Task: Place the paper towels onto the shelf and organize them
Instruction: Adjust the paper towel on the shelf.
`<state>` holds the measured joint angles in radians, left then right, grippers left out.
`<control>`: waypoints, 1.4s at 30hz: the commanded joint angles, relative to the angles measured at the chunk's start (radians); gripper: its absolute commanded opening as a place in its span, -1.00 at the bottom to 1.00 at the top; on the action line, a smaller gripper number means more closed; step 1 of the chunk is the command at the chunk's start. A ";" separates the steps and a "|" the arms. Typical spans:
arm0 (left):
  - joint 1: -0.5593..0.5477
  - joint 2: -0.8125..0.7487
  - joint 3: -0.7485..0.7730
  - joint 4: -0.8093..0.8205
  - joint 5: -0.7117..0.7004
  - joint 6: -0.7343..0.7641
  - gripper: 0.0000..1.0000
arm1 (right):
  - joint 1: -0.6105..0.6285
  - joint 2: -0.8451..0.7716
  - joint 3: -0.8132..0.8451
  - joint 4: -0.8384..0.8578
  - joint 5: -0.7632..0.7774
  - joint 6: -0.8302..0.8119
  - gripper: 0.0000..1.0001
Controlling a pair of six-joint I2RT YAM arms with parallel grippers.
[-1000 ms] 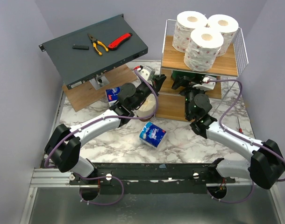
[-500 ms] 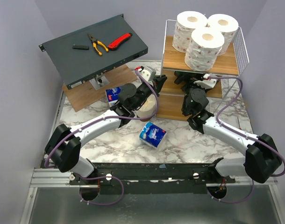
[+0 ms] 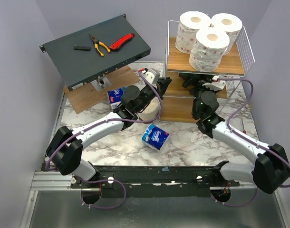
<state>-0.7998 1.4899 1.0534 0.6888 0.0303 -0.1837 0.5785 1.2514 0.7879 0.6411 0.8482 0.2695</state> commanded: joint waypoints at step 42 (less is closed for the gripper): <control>0.119 -0.412 -0.223 -0.676 -0.333 -0.328 0.41 | -0.019 -0.628 -0.400 -0.628 -0.973 0.362 0.94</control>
<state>-0.7151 1.0088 0.7284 0.1635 -0.2741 -0.4149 0.5610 0.6163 0.4023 -0.0196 -0.1650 0.6025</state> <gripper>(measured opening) 0.705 0.974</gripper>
